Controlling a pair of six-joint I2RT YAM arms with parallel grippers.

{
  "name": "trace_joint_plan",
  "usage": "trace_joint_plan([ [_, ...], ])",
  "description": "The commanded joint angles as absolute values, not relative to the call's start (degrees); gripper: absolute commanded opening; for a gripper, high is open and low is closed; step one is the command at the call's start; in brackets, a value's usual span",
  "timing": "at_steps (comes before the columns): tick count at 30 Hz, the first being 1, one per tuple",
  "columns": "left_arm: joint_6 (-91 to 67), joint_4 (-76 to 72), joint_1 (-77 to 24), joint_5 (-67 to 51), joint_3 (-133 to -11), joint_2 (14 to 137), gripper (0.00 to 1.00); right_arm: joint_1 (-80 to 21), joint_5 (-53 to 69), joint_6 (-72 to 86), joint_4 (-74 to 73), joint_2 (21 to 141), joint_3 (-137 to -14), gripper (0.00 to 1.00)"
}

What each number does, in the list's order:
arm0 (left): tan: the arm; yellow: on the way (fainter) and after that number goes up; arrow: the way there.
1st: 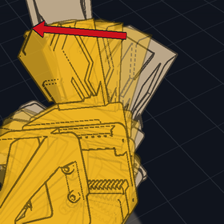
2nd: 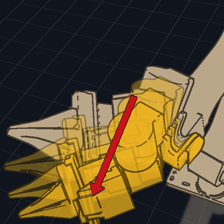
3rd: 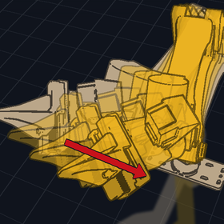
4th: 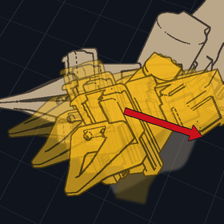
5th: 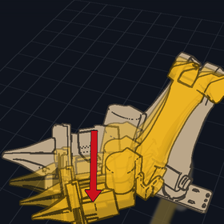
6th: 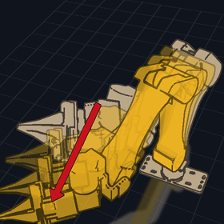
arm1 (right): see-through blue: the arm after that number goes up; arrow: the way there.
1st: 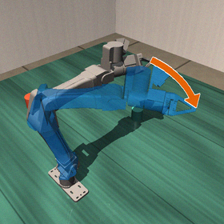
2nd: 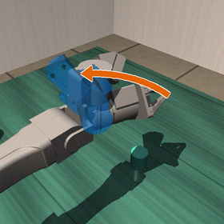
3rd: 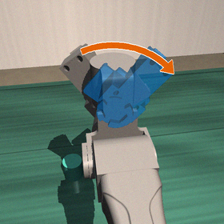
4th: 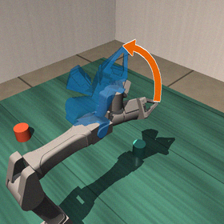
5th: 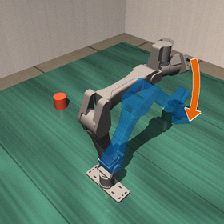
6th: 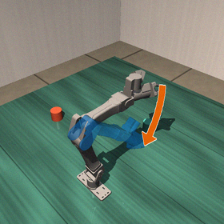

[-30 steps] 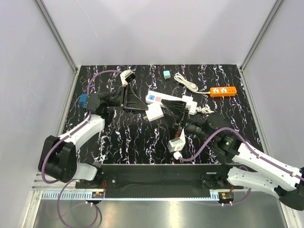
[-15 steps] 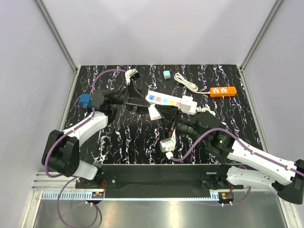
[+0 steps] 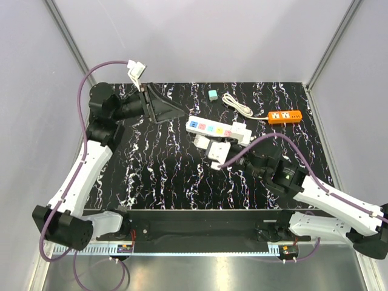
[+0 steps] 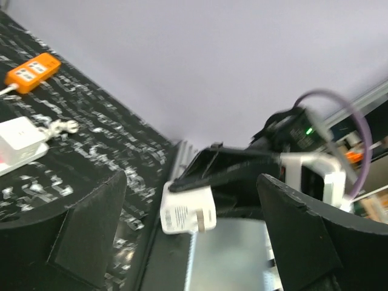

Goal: Insert the plug

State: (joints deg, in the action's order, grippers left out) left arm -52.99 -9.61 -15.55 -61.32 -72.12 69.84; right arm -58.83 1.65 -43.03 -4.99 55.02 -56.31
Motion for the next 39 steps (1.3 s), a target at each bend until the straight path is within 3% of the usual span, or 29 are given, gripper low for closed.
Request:
trace_joint_plan([
  [1, -35.5, 5.2, -16.6, -60.1, -71.0, 67.9, 0.93, -59.2, -3.2, -26.8, -9.8, 55.4, -60.3, 0.0],
  [5, -26.9, 15.5, -18.7, -56.9, -69.8, 67.0, 0.98, -59.2, -1.9, -24.4, -9.4, 56.3, -60.6, 0.0],
  [17, -27.1, 15.7, -21.9, -60.7, -62.8, 68.0, 0.99, -59.2, -0.7, -23.1, -8.3, 61.5, -63.1, 0.0],
  [31, -43.4, -2.5, -24.0, -64.5, -57.2, 70.7, 0.97, -59.2, 3.2, -22.1, -6.2, 64.9, -64.2, 0.0],
  [35, -46.7, -5.9, -24.2, -65.5, -56.3, 71.6, 0.71, -59.2, 4.2, -21.5, -5.0, 65.0, -63.5, 0.0],
  [36, -48.0, -8.9, -24.2, -65.8, -55.2, 71.7, 0.51, -59.2, 4.1, -21.4, -4.8, 65.0, -63.5, 0.0],
  [39, -54.6, -17.7, -24.2, -67.5, -52.2, 71.5, 0.24, -59.2, 2.9, -20.6, -3.7, 64.6, -62.7, 0.03],
])
